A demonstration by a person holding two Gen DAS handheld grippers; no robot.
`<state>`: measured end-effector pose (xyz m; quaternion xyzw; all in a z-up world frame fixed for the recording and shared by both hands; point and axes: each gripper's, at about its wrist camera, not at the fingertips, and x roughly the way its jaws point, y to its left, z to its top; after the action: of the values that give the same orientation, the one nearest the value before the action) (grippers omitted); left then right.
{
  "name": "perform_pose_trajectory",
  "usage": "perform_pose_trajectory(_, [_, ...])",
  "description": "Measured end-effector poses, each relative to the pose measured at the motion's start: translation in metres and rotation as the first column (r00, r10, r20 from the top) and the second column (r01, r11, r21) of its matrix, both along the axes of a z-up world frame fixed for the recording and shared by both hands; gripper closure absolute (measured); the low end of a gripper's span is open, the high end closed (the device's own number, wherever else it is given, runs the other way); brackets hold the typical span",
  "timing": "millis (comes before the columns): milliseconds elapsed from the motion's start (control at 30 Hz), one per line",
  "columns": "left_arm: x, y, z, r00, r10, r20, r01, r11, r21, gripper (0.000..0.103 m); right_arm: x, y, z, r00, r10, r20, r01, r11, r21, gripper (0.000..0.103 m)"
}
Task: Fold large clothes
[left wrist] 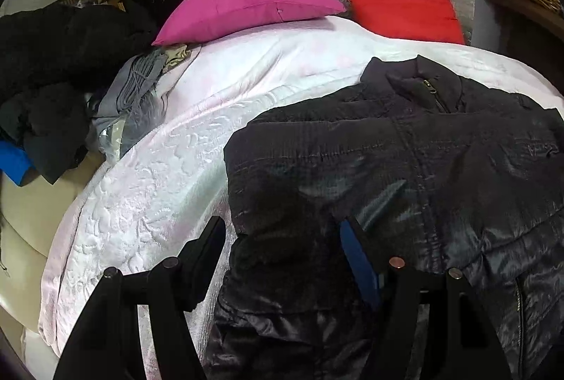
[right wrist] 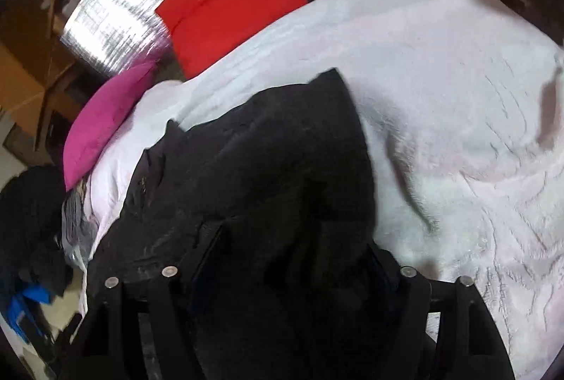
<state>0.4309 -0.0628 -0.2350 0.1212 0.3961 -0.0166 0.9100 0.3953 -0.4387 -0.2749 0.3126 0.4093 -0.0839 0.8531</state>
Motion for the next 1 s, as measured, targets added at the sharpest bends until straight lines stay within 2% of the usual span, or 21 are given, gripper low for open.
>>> perform_pose_trajectory(67, [0.002,-0.001,0.000,1.000,0.006,0.000,-0.006,1.000,0.001,0.034,-0.002,0.010,0.010,0.999,0.026,0.028,-0.024,0.998,-0.059,0.041])
perform_pose_trajectory(200, [0.005,-0.004,0.001,1.000,0.008,0.000,-0.008,1.000,0.001,0.034,-0.007,0.023,0.027,0.994,0.066,0.083,-0.055,0.990,-0.132,0.042])
perform_pose_trajectory(233, [0.006,-0.005,0.000,1.000,0.007,-0.003,-0.007,1.000,0.005,0.033,-0.005,0.025,0.024,0.995,0.066,0.070,-0.055,0.987,-0.150,0.042])
perform_pose_trajectory(333, [0.014,-0.003,-0.006,0.999,0.017,-0.041,-0.016,1.000,0.007,0.023,0.005,0.029,0.003,0.997,0.064,-0.042,-0.071,0.977,-0.201,0.042])
perform_pose_trajectory(400, [0.024,0.006,-0.010,0.995,0.031,-0.093,-0.035,0.999,-0.039,0.022,0.005,0.029,0.007,0.997,0.065,-0.037,-0.071,0.979,-0.192,0.042])
perform_pose_trajectory(467, [0.031,0.019,-0.010,0.989,0.037,-0.144,-0.057,0.989,-0.136,0.022,0.002,0.026,0.015,0.997,0.072,-0.027,-0.076,0.984,-0.162,0.042])
perform_pose_trajectory(567, [0.038,0.036,-0.011,0.979,0.042,-0.198,-0.095,0.958,-0.270,0.022,-0.007,0.017,0.020,0.997,0.081,-0.017,-0.082,0.989,-0.123,0.037])
perform_pose_trajectory(633, [0.040,0.044,-0.014,0.973,0.043,-0.228,-0.119,0.936,-0.331,0.022,-0.015,0.010,0.021,0.997,0.071,-0.009,-0.072,0.992,-0.104,0.037])
perform_pose_trajectory(667, [0.038,0.044,-0.015,0.972,0.042,-0.229,-0.121,0.931,-0.343,0.030,-0.019,0.007,0.021,0.998,0.064,-0.001,-0.064,0.994,-0.091,0.036])
perform_pose_trajectory(733, [0.036,0.040,-0.017,0.975,0.056,-0.216,-0.123,0.942,-0.311,0.041,-0.027,-0.002,0.019,0.999,0.044,0.016,-0.043,0.998,-0.053,0.031])
perform_pose_trajectory(833, [0.033,0.030,-0.019,0.983,0.059,-0.177,-0.104,0.961,-0.256,0.043,-0.026,-0.004,0.009,0.999,0.043,0.009,-0.043,0.999,-0.006,0.030])
perform_pose_trajectory(900, [0.030,0.017,-0.023,0.988,0.063,-0.142,-0.088,0.980,-0.176,0.043,-0.020,0.005,0.000,0.997,0.072,-0.037,-0.074,0.996,-0.049,0.031])
perform_pose_trajectory(1000, [0.029,0.005,-0.020,0.991,0.071,-0.116,-0.082,0.992,-0.095,0.043,-0.018,0.024,0.004,0.994,0.089,-0.066,-0.100,0.978,-0.184,0.034])
